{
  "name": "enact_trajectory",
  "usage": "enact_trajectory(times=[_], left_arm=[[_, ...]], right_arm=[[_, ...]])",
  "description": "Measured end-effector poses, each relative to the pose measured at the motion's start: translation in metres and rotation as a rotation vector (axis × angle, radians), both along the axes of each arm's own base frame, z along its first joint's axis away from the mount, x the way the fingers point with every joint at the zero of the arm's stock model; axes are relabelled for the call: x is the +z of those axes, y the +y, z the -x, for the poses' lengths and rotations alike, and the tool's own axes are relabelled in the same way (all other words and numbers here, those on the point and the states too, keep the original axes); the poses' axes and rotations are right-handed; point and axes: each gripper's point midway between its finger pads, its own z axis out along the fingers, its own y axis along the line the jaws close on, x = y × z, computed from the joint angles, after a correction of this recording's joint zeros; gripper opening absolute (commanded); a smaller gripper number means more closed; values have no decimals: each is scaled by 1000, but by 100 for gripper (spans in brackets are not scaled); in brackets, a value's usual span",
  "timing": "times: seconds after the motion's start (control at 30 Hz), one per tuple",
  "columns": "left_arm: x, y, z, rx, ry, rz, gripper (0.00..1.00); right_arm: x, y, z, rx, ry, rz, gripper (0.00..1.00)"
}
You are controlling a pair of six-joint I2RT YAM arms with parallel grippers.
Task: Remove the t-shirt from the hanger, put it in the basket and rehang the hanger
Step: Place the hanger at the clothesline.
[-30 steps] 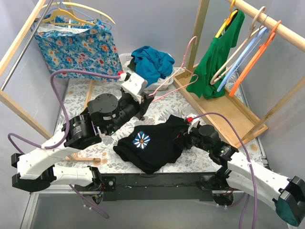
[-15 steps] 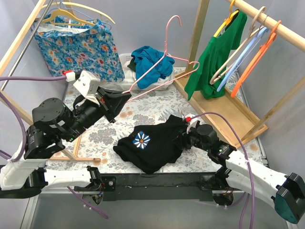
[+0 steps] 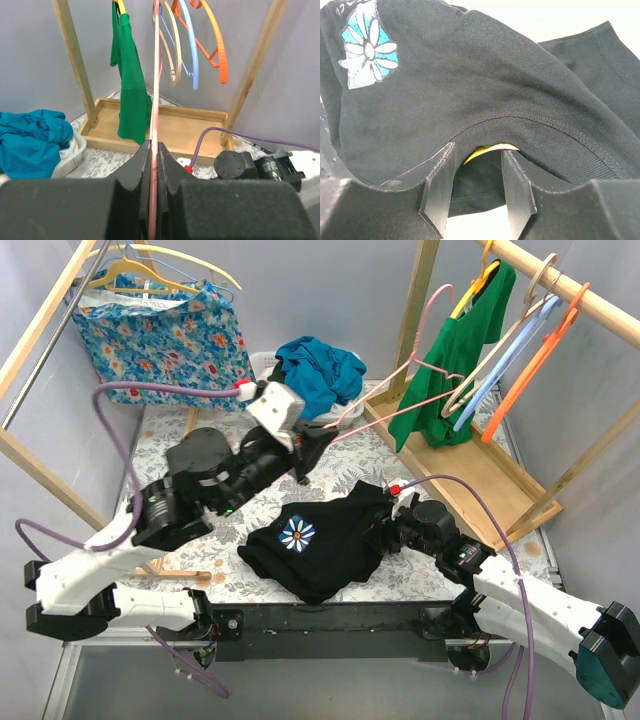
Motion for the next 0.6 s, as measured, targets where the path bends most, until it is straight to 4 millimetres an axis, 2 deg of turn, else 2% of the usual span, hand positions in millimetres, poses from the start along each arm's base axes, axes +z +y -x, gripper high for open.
enact_trajectory(times=[0.33, 0.47, 0.6], left_arm=[[-36, -86, -58, 115, -78, -98, 0], [-36, -114, -78, 157, -136, -102, 0], [-28, -131, -92, 189, -190, -77, 0]], right_arm=[[0, 1, 1, 6, 3, -4, 49], [0, 3, 2, 14, 7, -8, 49], [-1, 3, 2, 17, 11, -5, 49]])
